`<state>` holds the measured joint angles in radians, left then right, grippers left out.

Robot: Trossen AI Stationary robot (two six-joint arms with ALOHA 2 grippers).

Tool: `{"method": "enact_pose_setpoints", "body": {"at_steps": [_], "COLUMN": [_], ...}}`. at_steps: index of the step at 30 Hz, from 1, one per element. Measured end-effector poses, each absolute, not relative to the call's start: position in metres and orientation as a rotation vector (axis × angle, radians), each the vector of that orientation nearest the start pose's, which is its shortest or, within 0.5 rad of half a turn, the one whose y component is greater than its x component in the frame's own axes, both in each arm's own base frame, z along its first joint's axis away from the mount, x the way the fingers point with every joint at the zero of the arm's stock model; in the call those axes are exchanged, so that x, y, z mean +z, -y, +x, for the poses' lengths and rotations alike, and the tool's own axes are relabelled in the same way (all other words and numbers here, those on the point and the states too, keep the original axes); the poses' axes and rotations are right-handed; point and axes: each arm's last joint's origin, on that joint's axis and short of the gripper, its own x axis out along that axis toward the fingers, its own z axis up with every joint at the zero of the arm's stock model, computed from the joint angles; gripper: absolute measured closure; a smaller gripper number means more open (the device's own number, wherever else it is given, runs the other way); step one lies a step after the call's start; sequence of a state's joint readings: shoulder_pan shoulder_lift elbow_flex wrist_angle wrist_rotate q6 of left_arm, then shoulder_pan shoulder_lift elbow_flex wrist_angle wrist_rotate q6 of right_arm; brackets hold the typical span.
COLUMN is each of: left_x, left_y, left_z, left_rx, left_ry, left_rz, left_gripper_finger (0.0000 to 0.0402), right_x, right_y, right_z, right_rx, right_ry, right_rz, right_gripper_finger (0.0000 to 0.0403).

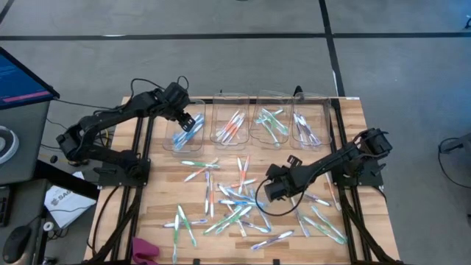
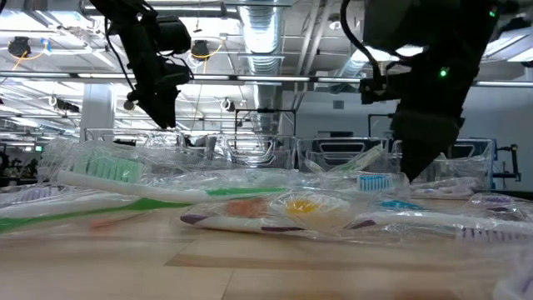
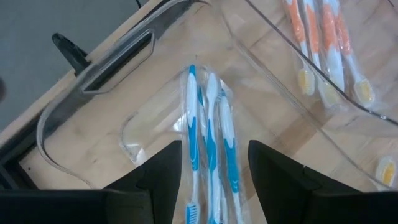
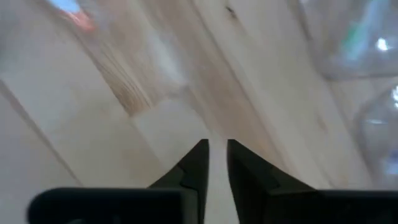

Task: Pick & Place Toothbrushes
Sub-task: Put the orange toothbrush into the middle left transparent bin

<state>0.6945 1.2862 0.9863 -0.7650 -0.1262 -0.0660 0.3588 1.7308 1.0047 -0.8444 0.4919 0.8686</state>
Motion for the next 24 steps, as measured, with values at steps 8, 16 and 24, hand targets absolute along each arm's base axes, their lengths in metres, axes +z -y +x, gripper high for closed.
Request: {"method": "enact_pose_setpoints", "body": {"at_steps": [8,16,24], "left_x": [0.271,0.287,0.295], "left_y": [-0.153,-0.143,-0.131], "left_z": [0.179,0.170,0.168], "left_rx": [0.777,0.776,0.746], "left_ry": [-0.962,-0.891,-0.853], "left_rz": [-0.335,-0.312,-0.283], "left_gripper_finger": [0.0222,0.0240,0.0267], "right_x": [0.204,0.225,0.228], "right_y": [-0.108,-0.120,-0.152], "right_z": [0.282,0.257,0.230], "right_rx": [-0.697,-0.839,-0.881], "right_ry": [-1.186,-1.230,-1.135], "right_rz": [-0.026,-0.148,-0.130], "right_gripper_finger": [0.0393,0.0397,0.0399]}}
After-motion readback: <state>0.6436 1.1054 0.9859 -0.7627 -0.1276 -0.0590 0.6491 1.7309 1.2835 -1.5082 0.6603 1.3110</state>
